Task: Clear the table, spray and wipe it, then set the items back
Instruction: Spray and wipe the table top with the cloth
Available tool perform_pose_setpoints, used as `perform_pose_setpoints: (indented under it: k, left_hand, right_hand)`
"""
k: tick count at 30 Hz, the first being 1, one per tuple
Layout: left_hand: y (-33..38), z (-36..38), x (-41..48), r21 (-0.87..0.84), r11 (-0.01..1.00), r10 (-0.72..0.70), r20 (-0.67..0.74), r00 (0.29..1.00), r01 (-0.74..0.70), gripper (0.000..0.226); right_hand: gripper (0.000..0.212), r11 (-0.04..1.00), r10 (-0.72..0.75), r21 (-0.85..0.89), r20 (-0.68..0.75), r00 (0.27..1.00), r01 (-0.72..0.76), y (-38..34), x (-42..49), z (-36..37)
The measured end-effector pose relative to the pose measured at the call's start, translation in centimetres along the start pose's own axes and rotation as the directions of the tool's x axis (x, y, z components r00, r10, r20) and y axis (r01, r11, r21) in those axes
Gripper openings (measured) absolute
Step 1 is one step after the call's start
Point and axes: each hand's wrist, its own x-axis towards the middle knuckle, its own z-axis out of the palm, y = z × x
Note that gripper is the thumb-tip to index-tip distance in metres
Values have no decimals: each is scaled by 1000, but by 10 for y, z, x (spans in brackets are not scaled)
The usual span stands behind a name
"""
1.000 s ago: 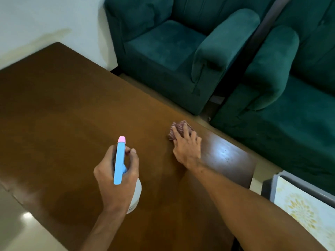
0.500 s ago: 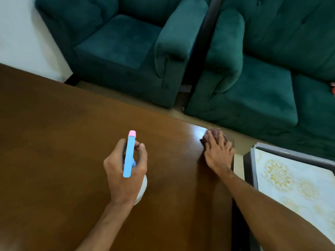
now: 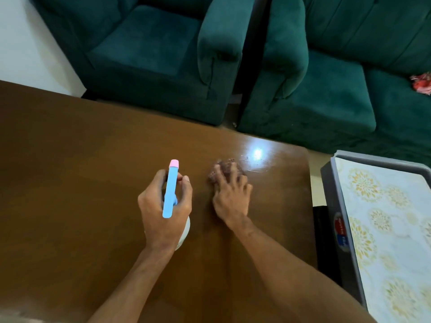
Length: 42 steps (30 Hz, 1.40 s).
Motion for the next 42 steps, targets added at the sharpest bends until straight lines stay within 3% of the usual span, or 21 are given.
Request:
perform_pose_setpoints:
  k: [3,6,8,9,12,15,19,24,30,34,38,42]
  left_hand:
    - [-1,-11,-5,41,999,17,-7,1000,-17,12]
    - [2,-15,-15,63,997,36,1,999,-36,11]
    - [8,-12,-21,64,997,38,-2,999,-38,11]
    - [12,-9,-26,65,997,37,-6,999,-36,11]
    - [22,3,-41,57,998,27,-7,1000,-26,10]
    - [33,18,-58,47,998,32,12,999,-33,10]
    - [44,27,-76,46,998,49,22,999,-50,12]
    - [47,16,-83,39,998,38,27,999,-39,11]
    - [31,-23,-78,46,996,71,32,997,-72,9]
    - [16,-55,-72,58,996,73,25,997,-74,14]
    - [2,-81,-69,64,994,92,37,995,-94,12]
    - [-1,-96,-78,51,994,97,58,994,-100,12]
  right_hand:
    - [64,952,-305,-7,78,949,306,-26,-26,10]
    - [61,813,-564,-35,197,802,581,-7,-48,12]
    - [58,740,-647,-62,208,734,670,25,-56,10]
    - [56,739,-650,-80,176,740,669,46,-60,10]
    - [54,873,-468,-126,62,882,472,108,-67,8]
    - [55,987,-113,-117,-32,993,108,158,-81,6]
    - [53,955,295,18,-103,950,-295,175,-110,11]
    - [59,879,474,96,-85,876,-467,135,-132,18]
    - [58,952,277,139,-18,961,-272,42,-144,30]
    - [65,990,42,130,27,999,-45,-23,-165,42]
    - [64,973,-202,124,44,978,195,-60,-189,53]
    - [60,904,-428,61,113,897,424,-47,-211,58]
